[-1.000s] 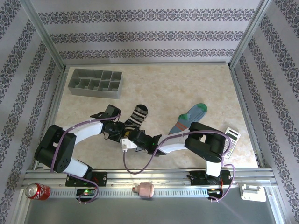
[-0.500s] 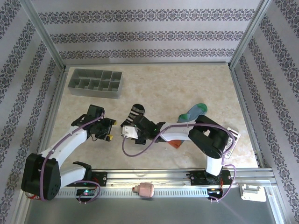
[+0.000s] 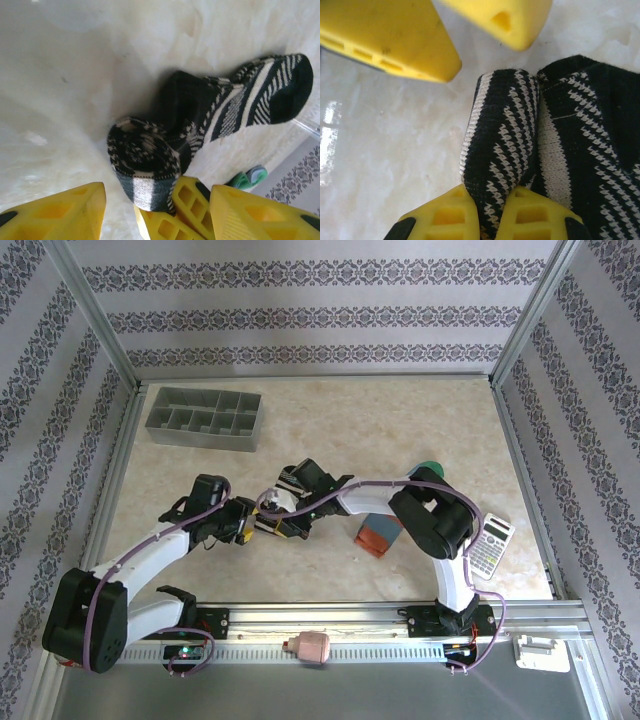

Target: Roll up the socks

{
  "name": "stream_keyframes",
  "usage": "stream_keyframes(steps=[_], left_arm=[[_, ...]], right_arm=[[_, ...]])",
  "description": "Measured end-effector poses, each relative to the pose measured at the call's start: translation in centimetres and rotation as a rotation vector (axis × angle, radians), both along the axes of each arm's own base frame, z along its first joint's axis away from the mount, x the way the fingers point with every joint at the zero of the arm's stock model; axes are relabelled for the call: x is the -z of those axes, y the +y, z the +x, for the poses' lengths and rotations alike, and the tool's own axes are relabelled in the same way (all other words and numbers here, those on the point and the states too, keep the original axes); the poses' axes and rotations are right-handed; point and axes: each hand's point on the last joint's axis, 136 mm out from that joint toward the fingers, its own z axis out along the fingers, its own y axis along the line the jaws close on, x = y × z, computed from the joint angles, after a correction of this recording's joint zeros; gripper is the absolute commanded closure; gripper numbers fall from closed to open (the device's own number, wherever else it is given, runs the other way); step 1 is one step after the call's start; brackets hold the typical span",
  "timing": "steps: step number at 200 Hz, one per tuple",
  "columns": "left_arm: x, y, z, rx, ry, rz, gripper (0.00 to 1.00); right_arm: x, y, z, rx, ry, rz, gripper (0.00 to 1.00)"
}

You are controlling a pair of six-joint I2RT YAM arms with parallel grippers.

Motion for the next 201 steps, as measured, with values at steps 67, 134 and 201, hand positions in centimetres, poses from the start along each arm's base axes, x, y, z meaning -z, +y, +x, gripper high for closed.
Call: stream_keyframes(steps=[67, 134, 201], left_arm=[[1.4, -1.2, -0.9, 0.079, -0.013, 0.005, 0.44], [3.3, -2.3, -0.5, 0.105, 0.0, 0.015, 0.69], [3.3, -2.6, -0.8, 0.117, 0.071, 0.052, 1.0]], right_arm=[[0.0, 0.0, 0.4, 0.036, 0.248, 0.013, 1.0], [0.0, 0.3, 0.2, 0.038, 0.377, -0.01, 1.0], [0.1, -0.7, -0.2, 0.052, 0.326, -0.003, 0.63]])
